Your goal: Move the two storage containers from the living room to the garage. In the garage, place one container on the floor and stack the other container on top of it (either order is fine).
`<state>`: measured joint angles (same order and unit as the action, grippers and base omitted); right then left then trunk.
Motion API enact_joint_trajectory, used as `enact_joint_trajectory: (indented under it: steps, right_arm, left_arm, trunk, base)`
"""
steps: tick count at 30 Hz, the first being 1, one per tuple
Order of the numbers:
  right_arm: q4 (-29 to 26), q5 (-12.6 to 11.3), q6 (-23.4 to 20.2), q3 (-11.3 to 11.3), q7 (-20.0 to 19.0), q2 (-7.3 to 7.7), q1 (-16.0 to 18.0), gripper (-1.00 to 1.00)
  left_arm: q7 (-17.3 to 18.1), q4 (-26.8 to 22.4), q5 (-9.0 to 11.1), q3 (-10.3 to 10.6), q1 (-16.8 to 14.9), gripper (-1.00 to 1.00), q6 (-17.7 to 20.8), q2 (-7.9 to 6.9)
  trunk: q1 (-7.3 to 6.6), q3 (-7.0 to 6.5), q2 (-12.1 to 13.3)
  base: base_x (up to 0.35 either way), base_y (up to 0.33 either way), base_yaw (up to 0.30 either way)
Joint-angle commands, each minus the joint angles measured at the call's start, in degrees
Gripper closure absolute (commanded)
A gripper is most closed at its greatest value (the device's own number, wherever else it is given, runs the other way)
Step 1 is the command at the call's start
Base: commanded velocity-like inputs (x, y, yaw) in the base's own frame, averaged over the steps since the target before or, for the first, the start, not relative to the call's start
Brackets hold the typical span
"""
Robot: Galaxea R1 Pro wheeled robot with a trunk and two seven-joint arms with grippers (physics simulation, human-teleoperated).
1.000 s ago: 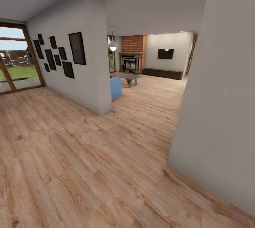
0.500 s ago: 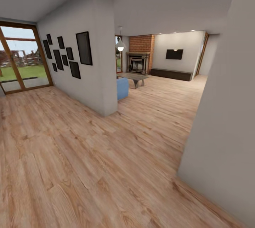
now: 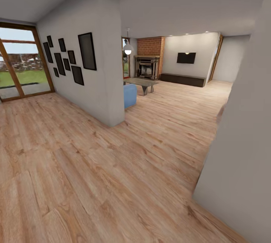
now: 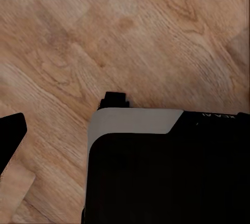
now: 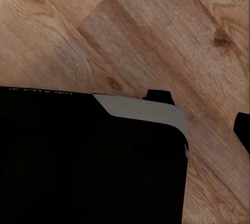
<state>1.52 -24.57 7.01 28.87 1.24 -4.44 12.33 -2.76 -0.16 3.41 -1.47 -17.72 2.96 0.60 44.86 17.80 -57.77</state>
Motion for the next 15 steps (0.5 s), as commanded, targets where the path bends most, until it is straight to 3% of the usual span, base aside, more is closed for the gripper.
enact_joint_trajectory:
  steps: [1, 15]
  right_arm:
    - [0.2, -0.5, 0.3, 0.5, 0.1, -0.04, 0.1, -1.0]
    - [0.2, -0.4, 0.3, 0.5, 0.1, -0.07, 0.1, -1.0]
  left_arm:
    - [-0.1, 0.0, 0.3, -0.1, 0.0, -1.0, 0.2, 0.01]
    - [-0.1, 0.0, 0.4, -0.1, 0.0, -1.0, 0.4, 0.01]
  trunk:
    - [0.04, 0.07, 0.0]
    - [0.04, 0.07, 0.0]
  base:
    - [0.322, 0.0, 0.0]
    - [0.322, 0.0, 0.0]
